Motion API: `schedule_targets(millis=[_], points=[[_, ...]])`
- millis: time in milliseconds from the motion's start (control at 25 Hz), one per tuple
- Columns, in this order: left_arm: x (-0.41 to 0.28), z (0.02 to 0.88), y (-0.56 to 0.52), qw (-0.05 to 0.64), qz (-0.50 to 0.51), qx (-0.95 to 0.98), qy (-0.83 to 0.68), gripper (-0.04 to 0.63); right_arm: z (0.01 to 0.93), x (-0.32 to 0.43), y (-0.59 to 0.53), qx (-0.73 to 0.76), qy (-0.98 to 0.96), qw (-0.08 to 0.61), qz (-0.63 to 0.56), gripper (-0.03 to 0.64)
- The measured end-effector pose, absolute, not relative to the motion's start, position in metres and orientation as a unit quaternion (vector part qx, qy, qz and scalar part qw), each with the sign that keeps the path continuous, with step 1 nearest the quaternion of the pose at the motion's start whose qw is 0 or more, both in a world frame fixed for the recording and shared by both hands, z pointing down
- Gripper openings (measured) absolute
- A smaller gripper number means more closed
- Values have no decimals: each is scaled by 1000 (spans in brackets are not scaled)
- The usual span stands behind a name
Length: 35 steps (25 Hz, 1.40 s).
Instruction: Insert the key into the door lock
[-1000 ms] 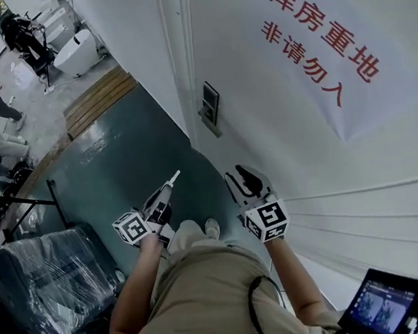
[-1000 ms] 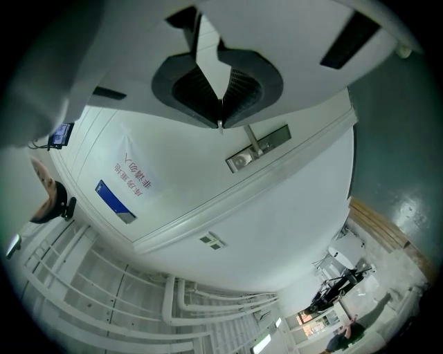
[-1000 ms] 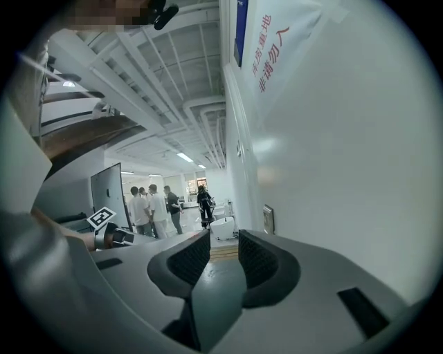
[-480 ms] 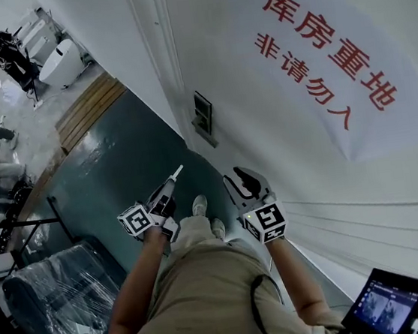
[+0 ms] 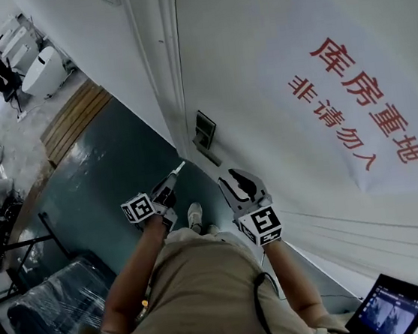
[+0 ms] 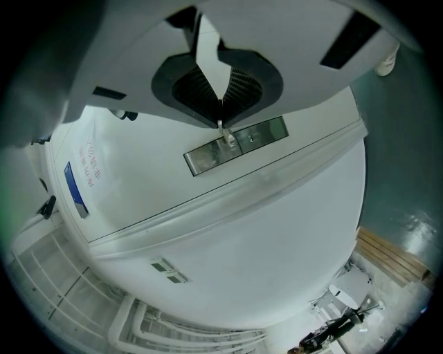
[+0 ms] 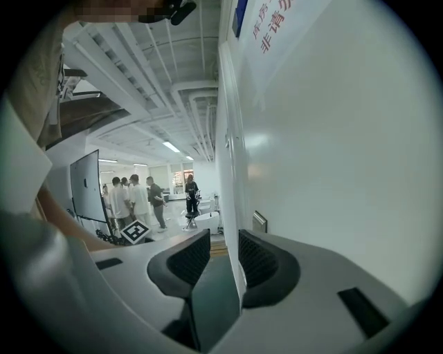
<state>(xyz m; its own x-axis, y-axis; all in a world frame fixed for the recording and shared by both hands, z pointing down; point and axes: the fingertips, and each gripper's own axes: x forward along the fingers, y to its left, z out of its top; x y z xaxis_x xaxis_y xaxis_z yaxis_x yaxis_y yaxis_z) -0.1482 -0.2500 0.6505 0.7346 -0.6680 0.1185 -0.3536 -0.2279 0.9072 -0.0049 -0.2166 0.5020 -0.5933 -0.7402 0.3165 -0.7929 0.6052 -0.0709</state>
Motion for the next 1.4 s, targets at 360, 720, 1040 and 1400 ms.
schedule_targets(millis=[360,720,1040,1400], points=[[-136,699,-296,570,-137,755,-292,34,518,-10,-238,468,-866,143,104,135],[-115,711,-322,591,-126,748,-273,34,530,-10,-247,491,-851,146,115,135],[-103,723,-337,602,-140,734,-280,34,535,-12,-246,481,-857,145,118,135],[-91,733,-341,622,-166,713,-278,33,544,-8,-230,483,-854,143,130,135]])
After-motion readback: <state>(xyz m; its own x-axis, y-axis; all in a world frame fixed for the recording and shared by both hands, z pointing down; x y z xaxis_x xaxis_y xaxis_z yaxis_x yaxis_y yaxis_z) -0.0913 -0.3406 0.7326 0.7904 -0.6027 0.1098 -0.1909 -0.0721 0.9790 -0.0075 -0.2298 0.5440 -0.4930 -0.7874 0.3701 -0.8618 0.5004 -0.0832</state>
